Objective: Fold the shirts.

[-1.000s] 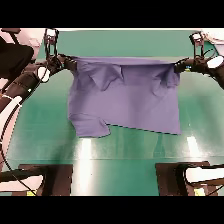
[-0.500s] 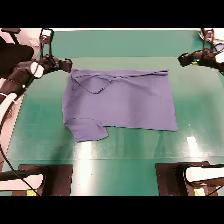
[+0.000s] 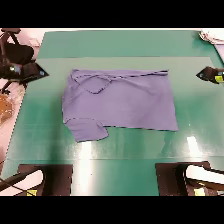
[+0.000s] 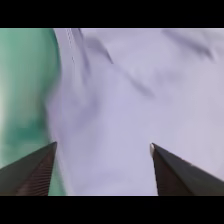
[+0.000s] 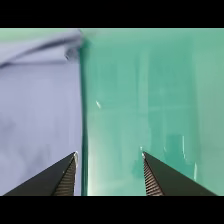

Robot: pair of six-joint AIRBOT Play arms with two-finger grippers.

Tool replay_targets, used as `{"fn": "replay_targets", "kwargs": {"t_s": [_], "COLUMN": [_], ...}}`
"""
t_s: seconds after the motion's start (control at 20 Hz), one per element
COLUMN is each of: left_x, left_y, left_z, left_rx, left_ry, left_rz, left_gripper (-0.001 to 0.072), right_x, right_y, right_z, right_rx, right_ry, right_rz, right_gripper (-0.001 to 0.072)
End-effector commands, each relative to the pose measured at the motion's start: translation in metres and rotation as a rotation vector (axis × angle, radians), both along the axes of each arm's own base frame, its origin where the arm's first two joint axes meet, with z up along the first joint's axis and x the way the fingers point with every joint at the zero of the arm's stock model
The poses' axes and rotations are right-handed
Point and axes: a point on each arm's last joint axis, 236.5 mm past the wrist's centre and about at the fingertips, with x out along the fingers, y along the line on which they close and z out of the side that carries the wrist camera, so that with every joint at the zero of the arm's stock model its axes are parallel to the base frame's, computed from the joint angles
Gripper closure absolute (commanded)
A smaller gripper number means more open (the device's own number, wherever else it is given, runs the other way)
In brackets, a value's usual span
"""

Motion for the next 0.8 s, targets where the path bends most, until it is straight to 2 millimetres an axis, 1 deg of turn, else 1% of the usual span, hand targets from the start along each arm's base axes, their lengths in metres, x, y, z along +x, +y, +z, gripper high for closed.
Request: {"fn": "replay_targets", "kwargs": {"t_s": [0.0,0.1,0.2,0.25,0.3,0.35,0.45,0.55,0.65,0.75], "left_x": [-0.055,-0.076,-0.096,-0.102,-0.106,-0.108,-0.112,-0.116,-0.117,-0.115], "left_y": [-0.013,-0.022,-0.027,-0.027,-0.027,-0.031,-0.036,-0.036,-0.031,-0.028], "left_z": [-0.006,-0.049,-0.105,-0.133,-0.156,-0.171,-0.194,-0.207,-0.217,-0.219], "left_rx": [-0.117,-0.169,-0.215,-0.226,-0.248,-0.286,-0.34,-0.359,-0.345,-0.339], "left_ry": [0.134,0.242,0.354,0.388,0.406,0.409,0.407,0.414,0.411,0.401], "left_rz": [-0.013,0.001,0.048,0.096,0.152,0.198,0.265,0.315,0.345,0.359], "left_gripper": [0.004,0.004,0.004,0.004,0.004,0.004,0.004,0.004,0.004,0.004], "right_x": [-0.031,-0.039,-0.044,-0.047,-0.048,-0.049,-0.049,-0.048,-0.046,-0.043], "right_y": [-0.016,-0.019,-0.019,-0.018,-0.017,-0.015,-0.013,-0.01,-0.002,0.008], "right_z": [0.002,0.005,0.007,0.007,0.007,0.006,0.005,0.005,0.005,0.005], "right_rx": [0.0,-0.009,-0.016,-0.016,-0.015,-0.009,-0.001,0.0,0.001,-0.001], "right_ry": [-0.019,-0.035,-0.046,-0.047,-0.045,-0.039,-0.035,-0.035,-0.032,-0.033], "right_rz": [-0.096,-0.118,-0.129,-0.13,-0.128,-0.123,-0.119,-0.111,-0.092,-0.065], "right_gripper": [0.0242,0.0242,0.0242,0.0242,0.0242,0.0242,0.0242,0.0242,0.0242,0.0242]}}
